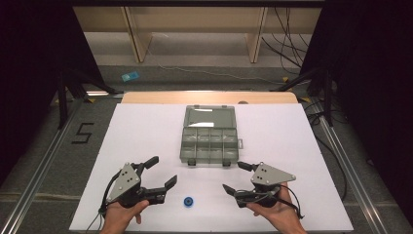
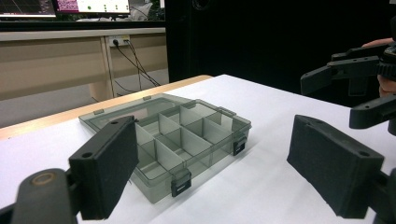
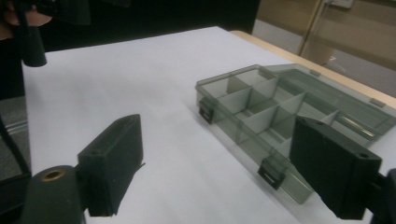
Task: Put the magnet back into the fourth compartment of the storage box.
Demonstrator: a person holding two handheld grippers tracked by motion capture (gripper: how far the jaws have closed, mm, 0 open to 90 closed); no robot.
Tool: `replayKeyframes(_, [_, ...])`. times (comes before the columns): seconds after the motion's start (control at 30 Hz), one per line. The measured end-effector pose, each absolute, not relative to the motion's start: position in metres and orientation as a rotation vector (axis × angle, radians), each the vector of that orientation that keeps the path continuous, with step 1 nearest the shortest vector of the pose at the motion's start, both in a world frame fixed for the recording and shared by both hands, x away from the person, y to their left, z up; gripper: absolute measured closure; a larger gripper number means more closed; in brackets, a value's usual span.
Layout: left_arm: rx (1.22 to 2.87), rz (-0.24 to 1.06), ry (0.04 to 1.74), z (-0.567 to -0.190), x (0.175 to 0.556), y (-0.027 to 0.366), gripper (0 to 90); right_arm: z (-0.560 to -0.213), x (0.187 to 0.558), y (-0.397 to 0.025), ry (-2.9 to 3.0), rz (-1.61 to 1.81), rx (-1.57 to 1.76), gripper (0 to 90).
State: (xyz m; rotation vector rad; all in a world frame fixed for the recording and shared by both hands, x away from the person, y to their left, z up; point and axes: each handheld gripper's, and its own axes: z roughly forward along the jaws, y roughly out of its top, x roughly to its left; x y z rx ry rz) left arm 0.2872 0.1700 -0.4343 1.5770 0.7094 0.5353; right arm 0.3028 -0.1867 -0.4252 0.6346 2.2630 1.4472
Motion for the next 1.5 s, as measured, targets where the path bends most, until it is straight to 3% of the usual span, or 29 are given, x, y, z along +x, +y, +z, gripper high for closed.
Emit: replayKeyframes(1.5, [1.549, 0.559, 0.736, -0.433, 0.287, 0.174, 15.7, -0.453, 0.327, -0.058, 2.855, 0.904, 0.219, 33.0])
